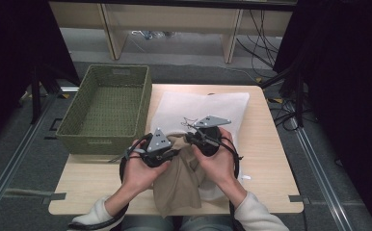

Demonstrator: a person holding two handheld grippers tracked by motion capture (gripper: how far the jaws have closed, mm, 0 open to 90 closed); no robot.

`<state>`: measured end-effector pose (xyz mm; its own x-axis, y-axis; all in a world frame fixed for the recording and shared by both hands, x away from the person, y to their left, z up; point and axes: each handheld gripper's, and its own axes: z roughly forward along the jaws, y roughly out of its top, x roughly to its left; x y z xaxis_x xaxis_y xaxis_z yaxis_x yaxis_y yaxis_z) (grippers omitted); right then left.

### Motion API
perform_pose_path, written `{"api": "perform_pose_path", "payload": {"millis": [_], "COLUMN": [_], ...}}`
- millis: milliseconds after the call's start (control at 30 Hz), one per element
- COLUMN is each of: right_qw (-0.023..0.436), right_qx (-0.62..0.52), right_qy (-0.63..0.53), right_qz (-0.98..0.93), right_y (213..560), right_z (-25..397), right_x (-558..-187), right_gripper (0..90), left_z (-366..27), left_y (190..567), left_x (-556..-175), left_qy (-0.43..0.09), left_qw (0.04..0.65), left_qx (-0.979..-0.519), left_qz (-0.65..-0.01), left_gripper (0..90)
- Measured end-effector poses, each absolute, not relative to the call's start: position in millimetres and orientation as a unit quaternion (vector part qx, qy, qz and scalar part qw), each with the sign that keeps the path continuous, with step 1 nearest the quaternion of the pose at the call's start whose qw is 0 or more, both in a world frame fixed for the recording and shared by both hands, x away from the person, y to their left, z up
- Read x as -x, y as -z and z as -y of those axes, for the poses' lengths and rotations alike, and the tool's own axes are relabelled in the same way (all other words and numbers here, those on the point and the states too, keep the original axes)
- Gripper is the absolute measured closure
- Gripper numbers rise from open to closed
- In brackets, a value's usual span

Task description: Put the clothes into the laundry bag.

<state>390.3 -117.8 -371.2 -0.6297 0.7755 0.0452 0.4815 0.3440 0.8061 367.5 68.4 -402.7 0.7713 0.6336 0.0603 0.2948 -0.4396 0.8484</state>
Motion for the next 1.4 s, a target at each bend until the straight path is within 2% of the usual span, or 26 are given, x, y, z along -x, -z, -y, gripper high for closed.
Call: {"api": "perform_pose_path", "payload": {"millis": [100,133,233,400,767,967,1067,1133,1233,1400], "right_qw": [0.173,0.179,0.167,0.173,0.178,0.186,0.182,0.176,0.183,0.173], "right_qx": [-0.389,-0.388,-0.395,-0.39,-0.395,-0.38,-0.381,-0.395,-0.397,-0.405], "right_qy": [-0.415,-0.413,-0.414,-0.407,-0.423,-0.436,-0.434,-0.428,-0.416,-0.414], "right_qz": [-0.804,-0.804,-0.803,-0.808,-0.796,-0.795,-0.796,-0.794,-0.797,-0.797], "right_y": [372.0,372.1,372.4,374.9,367.2,358.6,360.9,364.6,366.7,367.4], "right_z": [117.7,117.4,115.4,121.9,120.4,120.8,122.2,122.0,123.6,124.9], "right_x": [-390.9,-390.8,-389.8,-396.4,-389.5,-384.6,-387.4,-388.6,-391.0,-392.6], "right_gripper": [88.3,88.4,88.3,88.3,88.3,88.3,88.3,88.3,88.2,88.2], "left_z": [-64.3,-61.5,-52.8,-53.2,-69.9,-63.7,-57.9,-54.3,-51.3,-54.7], "left_y": [411.9,419.6,439.8,444.9,410.2,403.1,419.5,433.6,450.5,450.9], "left_x": [-372.0,-376.7,-382.5,-386.9,-371.2,-366.0,-374.9,-380.4,-384.3,-386.7], "left_qy": [-0.196,-0.214,-0.211,-0.22,-0.256,-0.27,-0.283,-0.267,-0.271,-0.254], "left_qw": [0.436,0.426,0.421,0.412,0.48,0.472,0.443,0.413,0.399,0.409], "left_qx": [-0.833,-0.835,-0.839,-0.841,-0.786,-0.791,-0.807,-0.83,-0.838,-0.838], "left_qz": [-0.28,-0.274,-0.273,-0.272,-0.293,-0.278,-0.271,-0.265,-0.255,-0.256], "left_gripper": [84.2,84.2,83.4,83.0,84.9,84.1,80.0,72.8,65.6,54.2]}}
